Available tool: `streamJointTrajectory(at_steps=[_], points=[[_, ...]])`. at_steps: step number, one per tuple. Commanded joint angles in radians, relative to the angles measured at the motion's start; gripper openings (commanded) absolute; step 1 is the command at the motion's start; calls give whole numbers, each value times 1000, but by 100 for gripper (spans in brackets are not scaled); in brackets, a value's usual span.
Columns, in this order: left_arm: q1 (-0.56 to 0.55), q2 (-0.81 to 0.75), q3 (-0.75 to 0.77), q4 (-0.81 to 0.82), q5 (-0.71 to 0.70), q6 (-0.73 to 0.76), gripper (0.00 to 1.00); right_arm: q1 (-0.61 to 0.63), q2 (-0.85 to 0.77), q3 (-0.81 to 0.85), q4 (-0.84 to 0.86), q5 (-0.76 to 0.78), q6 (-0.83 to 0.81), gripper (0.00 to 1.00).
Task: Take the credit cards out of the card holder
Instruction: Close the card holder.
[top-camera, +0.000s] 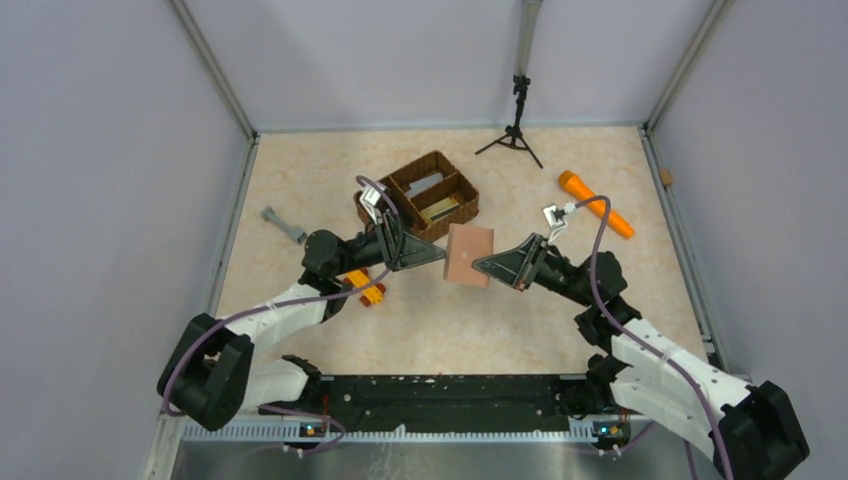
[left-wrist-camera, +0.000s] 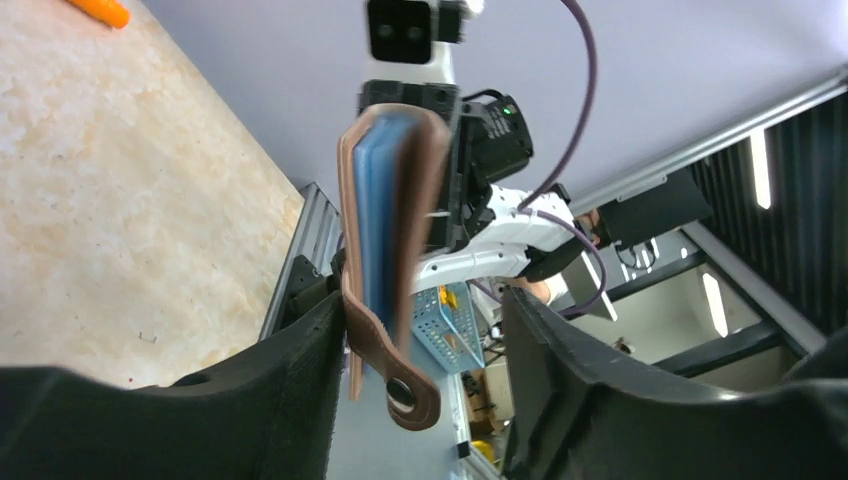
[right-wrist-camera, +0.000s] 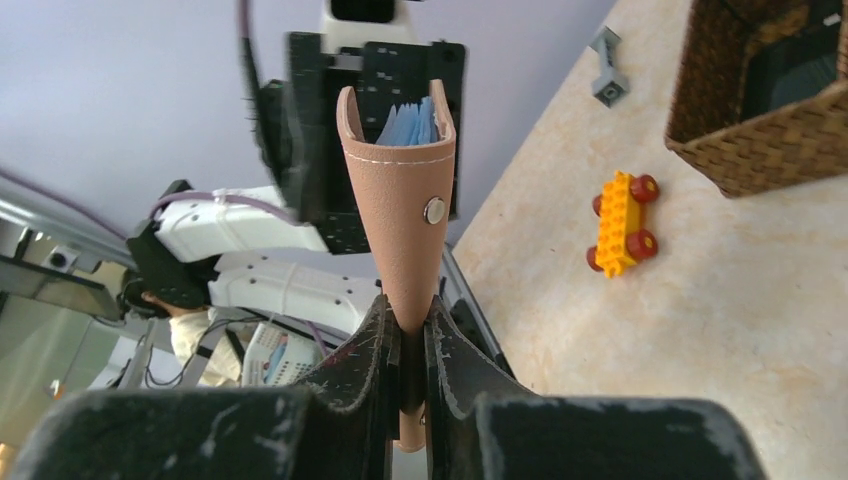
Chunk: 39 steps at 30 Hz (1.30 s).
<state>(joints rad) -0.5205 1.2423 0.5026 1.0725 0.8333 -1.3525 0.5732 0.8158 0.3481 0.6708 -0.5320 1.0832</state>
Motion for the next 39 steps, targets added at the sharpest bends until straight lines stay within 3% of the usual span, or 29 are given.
streamJointTrajectory(at_steps=[1,5,12,15,21,27,30,34,37,39], points=[[3,-67,-5,51,34,18,68,-3,-2,62,-108,23,-66,0],[-3,-75,4,38,29,41,83,-3,45,72,-69,-24,-40,0],[-25,-88,68,-283,-11,233,85,-3,100,86,-23,-57,-19,0],[-34,-103,103,-418,-51,317,77,-3,131,102,-35,-79,-26,2],[-42,-100,152,-622,-113,427,36,-1,169,122,-64,-113,-56,10],[-41,-95,139,-642,-123,435,4,-3,128,125,-104,-95,-79,48],[-41,-107,129,-627,-124,425,0,-3,105,107,-68,-72,-62,56],[-42,-125,112,-591,-110,402,0,-4,91,63,39,-45,1,56],[-42,-139,97,-563,-102,386,0,-3,92,22,136,-23,57,51],[-43,-147,88,-548,-96,375,0,-4,96,4,180,-14,81,41]])
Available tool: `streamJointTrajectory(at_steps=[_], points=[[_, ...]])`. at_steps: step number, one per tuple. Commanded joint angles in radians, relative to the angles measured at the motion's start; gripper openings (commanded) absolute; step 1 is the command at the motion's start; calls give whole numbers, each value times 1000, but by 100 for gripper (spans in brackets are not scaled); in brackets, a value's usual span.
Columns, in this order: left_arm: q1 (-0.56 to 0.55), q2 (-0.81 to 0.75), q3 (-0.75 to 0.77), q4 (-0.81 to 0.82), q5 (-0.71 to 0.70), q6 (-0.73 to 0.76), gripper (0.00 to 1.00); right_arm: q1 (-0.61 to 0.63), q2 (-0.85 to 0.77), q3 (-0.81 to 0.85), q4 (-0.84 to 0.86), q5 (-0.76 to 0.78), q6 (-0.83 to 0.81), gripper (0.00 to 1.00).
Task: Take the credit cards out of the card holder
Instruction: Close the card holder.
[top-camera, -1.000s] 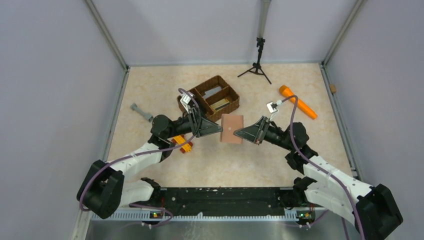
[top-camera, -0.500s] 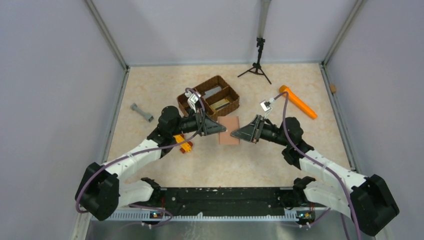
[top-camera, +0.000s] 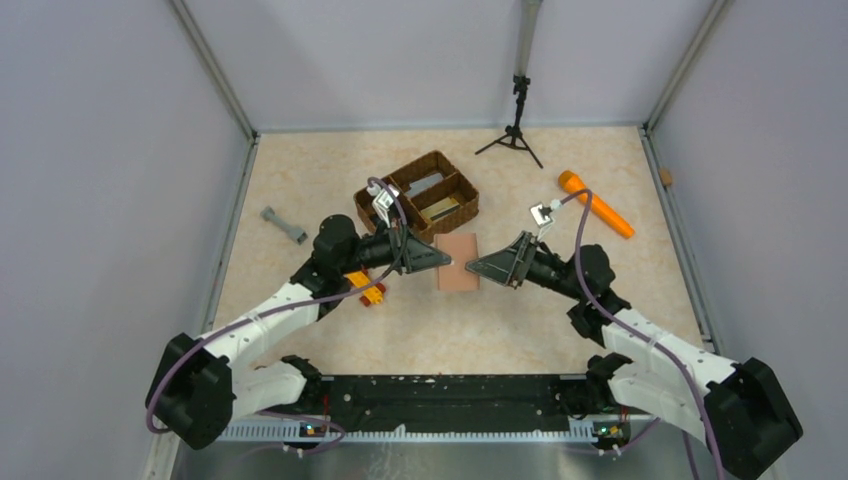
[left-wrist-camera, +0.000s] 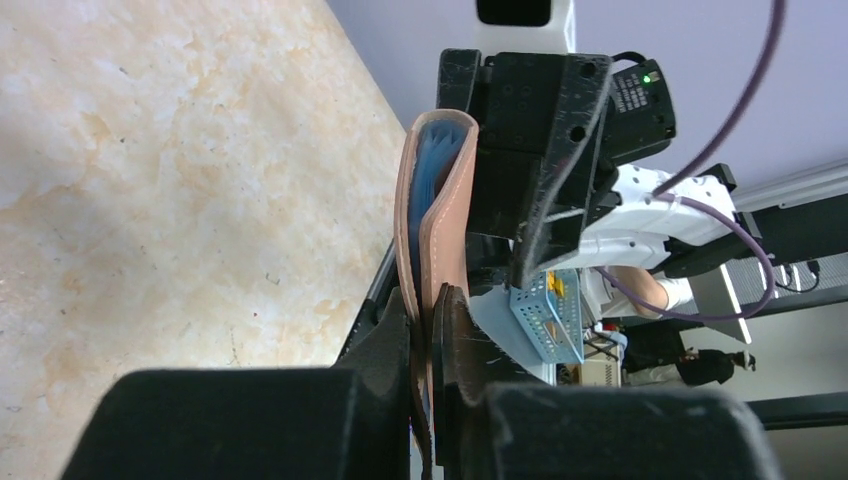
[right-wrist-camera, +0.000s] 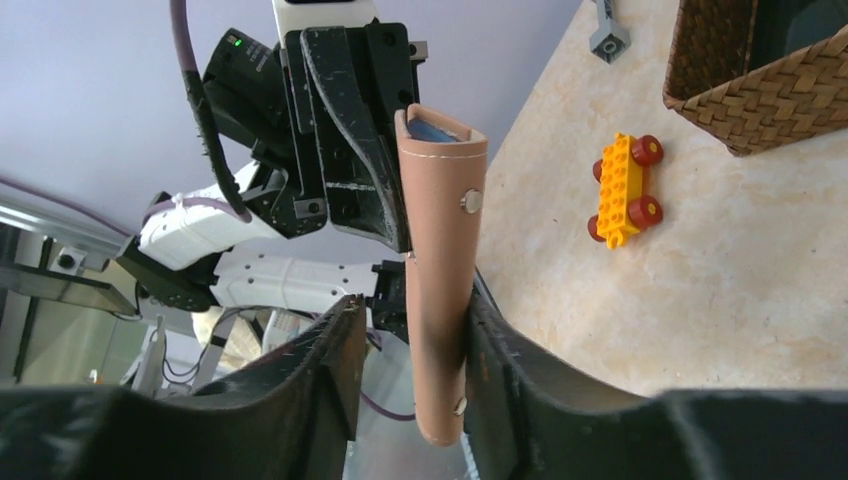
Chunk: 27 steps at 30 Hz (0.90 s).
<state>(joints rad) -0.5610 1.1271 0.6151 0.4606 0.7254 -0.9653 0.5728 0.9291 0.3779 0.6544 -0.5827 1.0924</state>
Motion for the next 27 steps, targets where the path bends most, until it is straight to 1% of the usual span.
streamJointTrajectory(at_steps=[1,3,4,5,6,7,8,10,11,13,15,16,17,19,20,21,22,25,26,27], points=[[-2,-35,-29,71,14,-17,0,-4,-15,-32,214,40,84,34],[-3,-43,-35,84,21,-23,0,-3,-10,-41,234,48,101,24],[-3,-45,-37,88,23,-26,0,-4,-11,-45,242,53,106,15],[-5,-43,-38,90,27,-27,0,-4,-12,-48,244,59,110,0],[-5,-42,-38,92,29,-29,0,-4,-14,-45,236,62,110,0],[-8,-40,-39,95,31,-30,0,-4,-16,-41,215,63,98,0],[-12,-38,-39,100,36,-32,0,-3,-16,-31,192,61,84,3],[-20,-32,-36,106,41,-34,0,-4,-22,-17,152,63,67,35],[-24,-29,-34,110,46,-36,0,-4,-25,-16,156,67,68,45],[-30,-22,-32,119,55,-38,0,-4,-29,-9,150,82,66,57],[-33,-17,-30,135,62,-43,0,-4,-32,7,125,104,54,62],[-33,-15,-30,149,67,-50,0,-3,-31,19,114,113,45,63],[-34,-15,-30,162,71,-56,0,-4,-30,26,106,123,38,59],[-33,-13,-29,182,83,-66,0,-5,-23,32,112,143,41,41],[-33,-15,-29,189,88,-69,0,-5,-18,32,122,148,46,30],[-34,-14,-30,193,92,-71,0,-7,-13,32,131,150,52,13],[-33,-13,-29,195,95,-72,0,-7,-7,33,141,149,58,0],[-33,-11,-33,193,90,-68,0,-7,15,33,169,130,65,0],[-34,-8,-35,192,86,-65,0,-8,19,32,172,123,66,6],[-34,-1,-34,189,83,-64,0,-8,22,30,171,118,65,27]])
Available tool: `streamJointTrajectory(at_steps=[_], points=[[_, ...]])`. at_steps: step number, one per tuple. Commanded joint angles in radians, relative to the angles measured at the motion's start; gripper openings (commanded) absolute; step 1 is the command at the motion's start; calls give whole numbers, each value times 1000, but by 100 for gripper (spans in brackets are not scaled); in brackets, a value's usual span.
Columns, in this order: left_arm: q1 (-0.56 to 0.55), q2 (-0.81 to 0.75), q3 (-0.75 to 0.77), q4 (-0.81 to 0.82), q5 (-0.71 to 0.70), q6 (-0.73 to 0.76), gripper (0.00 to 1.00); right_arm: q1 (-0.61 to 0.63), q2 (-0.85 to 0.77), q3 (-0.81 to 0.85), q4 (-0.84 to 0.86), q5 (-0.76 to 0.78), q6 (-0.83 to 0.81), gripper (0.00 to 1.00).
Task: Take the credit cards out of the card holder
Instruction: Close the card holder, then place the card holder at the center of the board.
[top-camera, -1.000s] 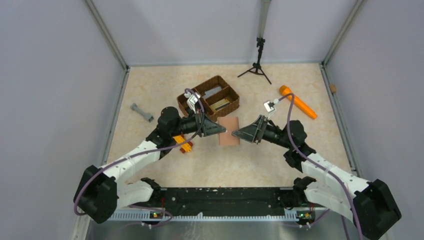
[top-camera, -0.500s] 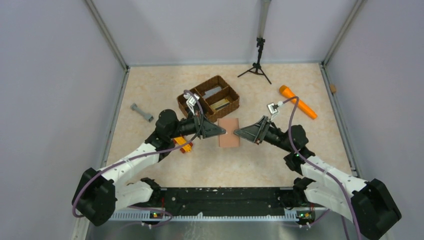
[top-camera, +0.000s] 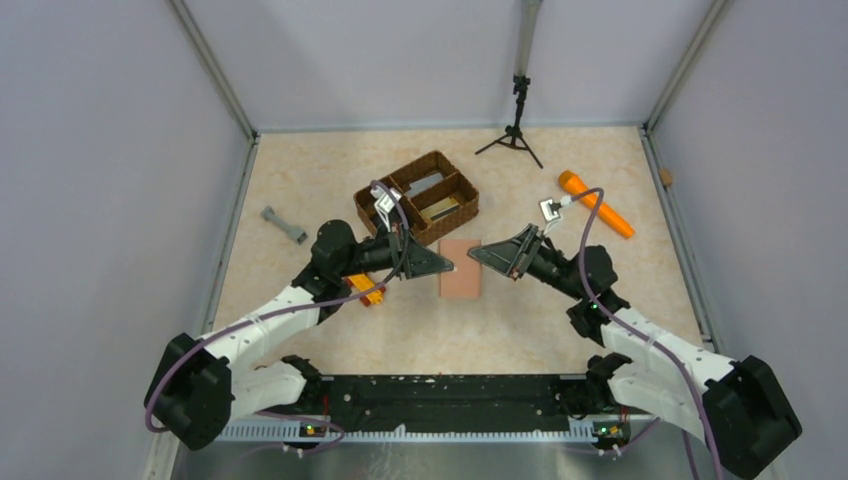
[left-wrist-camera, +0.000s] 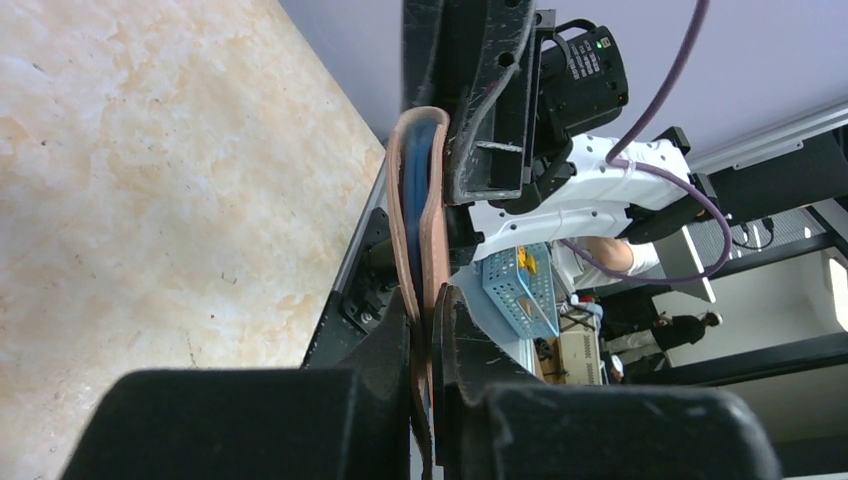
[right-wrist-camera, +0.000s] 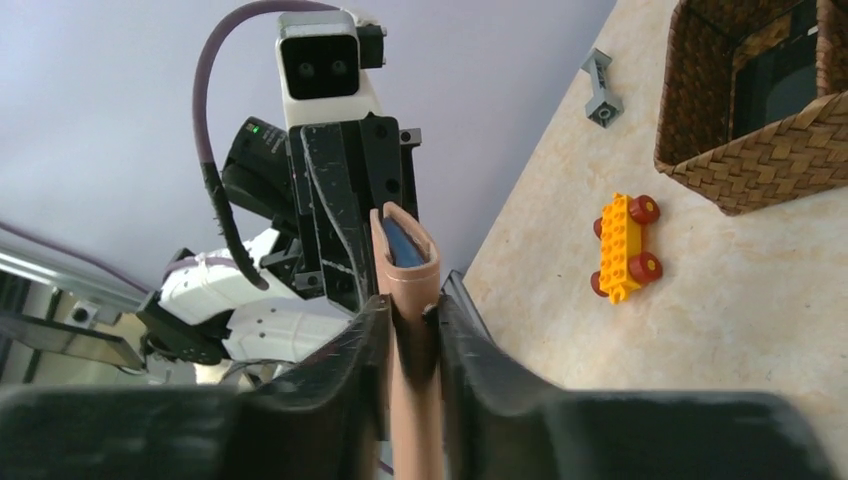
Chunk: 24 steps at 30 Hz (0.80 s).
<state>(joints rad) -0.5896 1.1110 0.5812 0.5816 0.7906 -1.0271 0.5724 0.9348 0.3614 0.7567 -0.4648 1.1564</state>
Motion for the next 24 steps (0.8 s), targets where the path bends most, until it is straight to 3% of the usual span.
streamJointTrajectory(at_steps=[1,3,5,10,13,19,24], points=[[-5,23,1,66,13,-1,0,-8,11,45,58,3,-6,47],[-5,44,7,39,-5,7,0,-13,-11,44,-8,19,-31,71],[-4,70,18,-15,-28,31,0,-18,-54,56,-163,60,-92,80],[-12,174,47,-143,-107,111,0,-20,-156,168,-644,282,-354,82],[-28,278,79,-158,-120,135,0,-20,-197,205,-799,370,-454,82],[-79,531,199,-143,-92,147,0,-20,-252,211,-909,418,-500,81],[-96,634,370,-452,-235,292,0,-20,-281,201,-951,421,-497,81]])
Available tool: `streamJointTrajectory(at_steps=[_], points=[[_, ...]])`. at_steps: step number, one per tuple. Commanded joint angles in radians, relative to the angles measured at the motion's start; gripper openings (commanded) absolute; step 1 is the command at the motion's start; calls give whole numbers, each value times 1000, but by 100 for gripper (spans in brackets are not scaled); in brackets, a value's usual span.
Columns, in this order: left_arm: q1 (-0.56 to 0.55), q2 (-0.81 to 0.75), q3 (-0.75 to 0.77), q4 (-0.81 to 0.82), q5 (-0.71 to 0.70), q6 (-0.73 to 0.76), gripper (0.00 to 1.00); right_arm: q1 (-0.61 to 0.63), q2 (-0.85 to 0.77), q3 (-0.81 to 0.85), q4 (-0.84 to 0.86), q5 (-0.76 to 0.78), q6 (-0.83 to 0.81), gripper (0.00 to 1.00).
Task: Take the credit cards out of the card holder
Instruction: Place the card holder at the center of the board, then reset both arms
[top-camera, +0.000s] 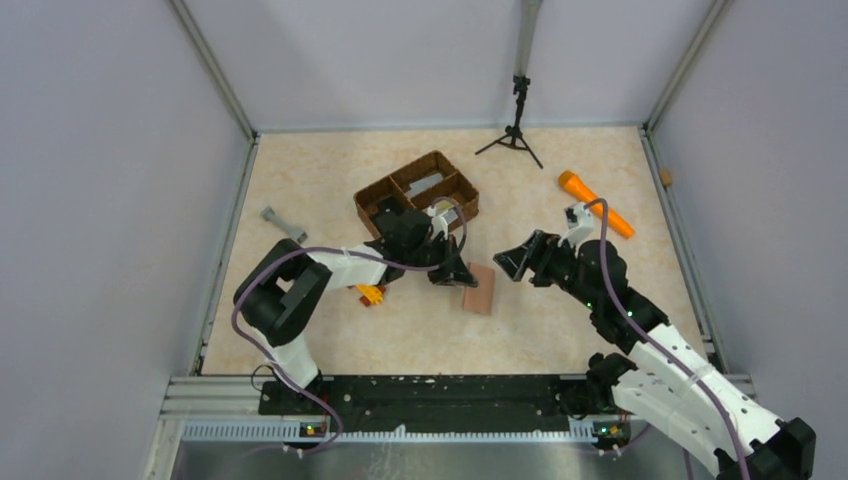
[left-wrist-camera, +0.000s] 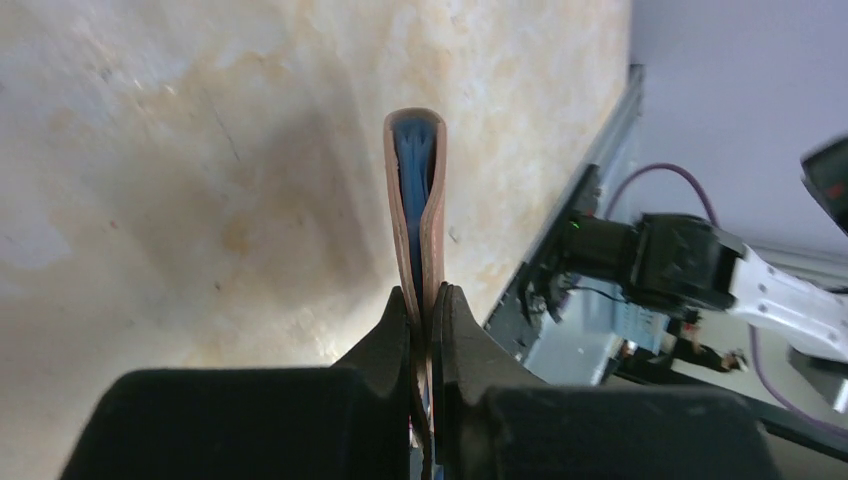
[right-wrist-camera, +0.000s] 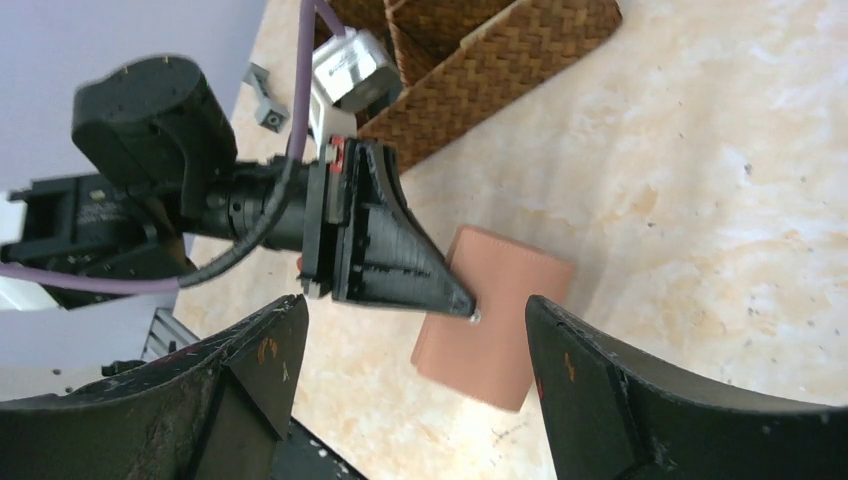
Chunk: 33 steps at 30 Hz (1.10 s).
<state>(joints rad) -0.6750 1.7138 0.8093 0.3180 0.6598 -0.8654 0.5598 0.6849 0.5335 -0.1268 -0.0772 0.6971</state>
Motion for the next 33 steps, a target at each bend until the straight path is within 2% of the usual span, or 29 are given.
streamJointTrajectory(at_steps=[1,3,4,8,10,13,14,19,21,22,24,25,27,30,33], points=[[-10,43,163,-229,-139,149,0,-7,-34,26,-76,36,-37,81],[-9,53,199,-274,-206,178,2,-8,-34,10,-87,43,-41,81],[-10,62,223,-290,-236,188,6,-7,-33,3,-94,51,-45,81],[-9,73,293,-405,-329,240,29,-8,-50,-15,-108,131,-72,81],[-10,22,288,-451,-376,275,45,-8,-66,4,-140,191,-114,82],[-7,-78,266,-512,-453,327,79,-8,-84,42,-174,291,-189,82],[-4,-109,263,-543,-476,343,84,-7,-86,51,-178,321,-210,82],[37,-266,268,-705,-613,376,85,-9,-55,72,-150,448,-251,82],[68,-349,247,-732,-649,385,86,-9,-56,48,-98,501,-262,82],[87,-396,219,-729,-709,391,88,-9,-64,24,-50,525,-281,82],[126,-495,169,-701,-797,390,97,-15,-78,-29,64,569,-330,83],[144,-551,134,-666,-849,387,99,-29,-68,-42,114,589,-341,84],[179,-610,73,-577,-955,400,99,-82,-20,-26,144,583,-336,84],[252,-637,46,-539,-1066,421,99,-164,31,-12,183,556,-326,85],[331,-677,-21,-442,-1132,468,99,-248,19,-82,339,488,-413,85]])
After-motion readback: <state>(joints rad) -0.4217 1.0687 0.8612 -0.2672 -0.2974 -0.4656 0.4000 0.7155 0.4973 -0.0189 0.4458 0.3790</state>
